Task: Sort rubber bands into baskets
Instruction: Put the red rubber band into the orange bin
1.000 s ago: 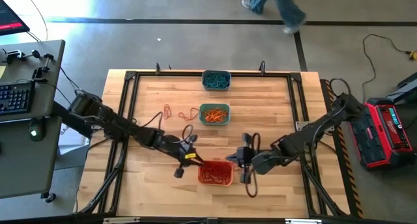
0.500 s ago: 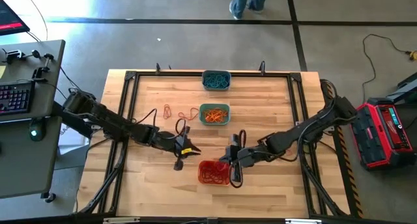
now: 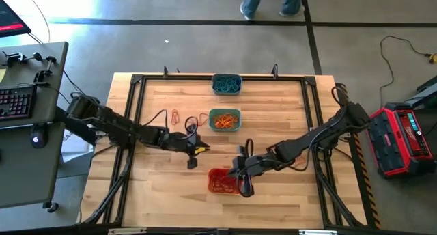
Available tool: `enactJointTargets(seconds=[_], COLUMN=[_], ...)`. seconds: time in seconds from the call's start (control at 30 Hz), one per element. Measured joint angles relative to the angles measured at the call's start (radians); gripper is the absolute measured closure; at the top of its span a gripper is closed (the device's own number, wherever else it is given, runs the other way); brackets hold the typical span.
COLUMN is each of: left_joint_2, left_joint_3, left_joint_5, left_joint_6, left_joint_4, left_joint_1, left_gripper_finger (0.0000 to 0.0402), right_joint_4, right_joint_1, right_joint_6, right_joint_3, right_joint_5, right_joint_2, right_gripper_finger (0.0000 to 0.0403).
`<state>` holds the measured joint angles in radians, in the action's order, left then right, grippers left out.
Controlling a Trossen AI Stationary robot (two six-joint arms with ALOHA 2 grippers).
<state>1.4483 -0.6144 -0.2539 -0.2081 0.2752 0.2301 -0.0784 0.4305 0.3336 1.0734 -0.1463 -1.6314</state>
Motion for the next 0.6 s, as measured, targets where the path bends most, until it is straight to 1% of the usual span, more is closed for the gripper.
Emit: enactJointTargets(seconds=[0.13, 0.27, 0.4, 0.47, 0.6], left_joint_2=[0.000, 0.000, 0.000, 0.000, -0.003], left_joint_3=[0.000, 0.000, 0.000, 0.000, 0.000], left_joint_5=[0.000, 0.000, 0.000, -0.007, -0.064], left_joint_6=[0.000, 0.000, -0.001, -0.008, -0.009], left_joint_4=[-0.004, -0.031, -0.049, -0.061, -0.089], left_joint_1=[-0.016, -0.027, -0.034, -0.037, -0.038], left_gripper_finger=[0.0358, 0.0358, 0.0358, 0.0358, 0.0358], right_joint_4=[0.000, -0.008, -0.032, -0.078, -0.213], right_joint_1=[0.001, 0.002, 0.001, 0.001, -0.007], right_joint_6=[-0.003, -0.020, 0.002, 0.007, 0.051], right_joint_3=[0.028, 0.038, 0.038, 0.038, 0.038], right_joint_5=[0.001, 0.001, 0.001, 0.001, -0.013], right_joint_2=[0.000, 0.000, 0.000, 0.000, -0.003], right_gripper_finger=[0.0384, 0.0395, 0.0402, 0.0402, 0.0402])
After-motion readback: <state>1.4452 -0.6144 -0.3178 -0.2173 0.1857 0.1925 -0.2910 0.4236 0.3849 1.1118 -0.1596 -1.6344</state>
